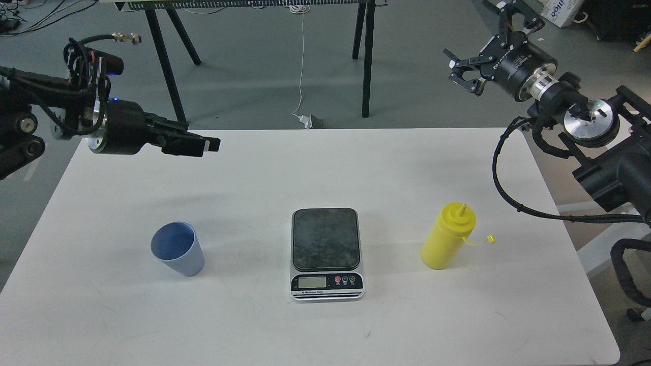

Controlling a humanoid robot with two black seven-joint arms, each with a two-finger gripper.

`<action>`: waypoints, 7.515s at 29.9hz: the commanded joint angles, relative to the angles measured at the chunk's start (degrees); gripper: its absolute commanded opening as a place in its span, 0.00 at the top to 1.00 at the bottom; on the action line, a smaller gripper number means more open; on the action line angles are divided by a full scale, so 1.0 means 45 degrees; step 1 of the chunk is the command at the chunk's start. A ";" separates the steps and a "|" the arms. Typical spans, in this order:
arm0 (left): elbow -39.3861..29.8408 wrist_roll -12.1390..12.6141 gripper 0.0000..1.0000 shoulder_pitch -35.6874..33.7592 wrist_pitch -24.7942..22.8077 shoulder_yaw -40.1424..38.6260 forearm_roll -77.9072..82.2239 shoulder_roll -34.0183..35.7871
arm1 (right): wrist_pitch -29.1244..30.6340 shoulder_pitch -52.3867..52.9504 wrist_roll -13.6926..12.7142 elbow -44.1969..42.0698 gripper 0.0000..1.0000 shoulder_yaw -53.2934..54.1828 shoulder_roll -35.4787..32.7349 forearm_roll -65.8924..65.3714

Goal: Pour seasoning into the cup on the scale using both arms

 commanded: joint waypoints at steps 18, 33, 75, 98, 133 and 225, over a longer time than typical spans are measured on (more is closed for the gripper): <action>0.1465 0.0007 0.00 0.1502 -0.0001 0.1505 0.1047 0.0080 | 0.0003 -0.0401 0.0100 0.0078 0.00 -0.0015 -0.0147 -0.0016; 0.1779 0.0007 0.00 0.2087 -0.0001 0.1505 0.1027 -0.0076 | 0.0003 -0.0655 0.0120 0.0058 0.00 -0.0055 -0.0167 -0.0035; 0.2111 0.0007 0.83 0.3221 -0.0001 0.1505 0.1008 -0.1150 | 0.0003 -0.0910 0.0120 0.0000 0.00 -0.0035 -0.0323 -0.0036; 0.1643 0.0007 0.96 0.0726 -0.0001 0.1232 0.0425 -0.0839 | 0.0003 0.1453 0.0120 -0.0059 0.00 0.0180 0.0731 -0.0036; 0.3810 0.0007 0.94 -0.1290 -0.0001 0.3302 0.0617 -0.8709 | -0.2255 0.2216 0.0139 -0.0020 0.00 0.0161 0.2274 -0.0036; 0.6173 0.0007 0.01 0.1326 -0.0001 -0.0995 -0.7430 -0.6307 | 0.0003 -1.4562 -0.2341 0.8750 0.00 0.2583 -0.5189 0.7878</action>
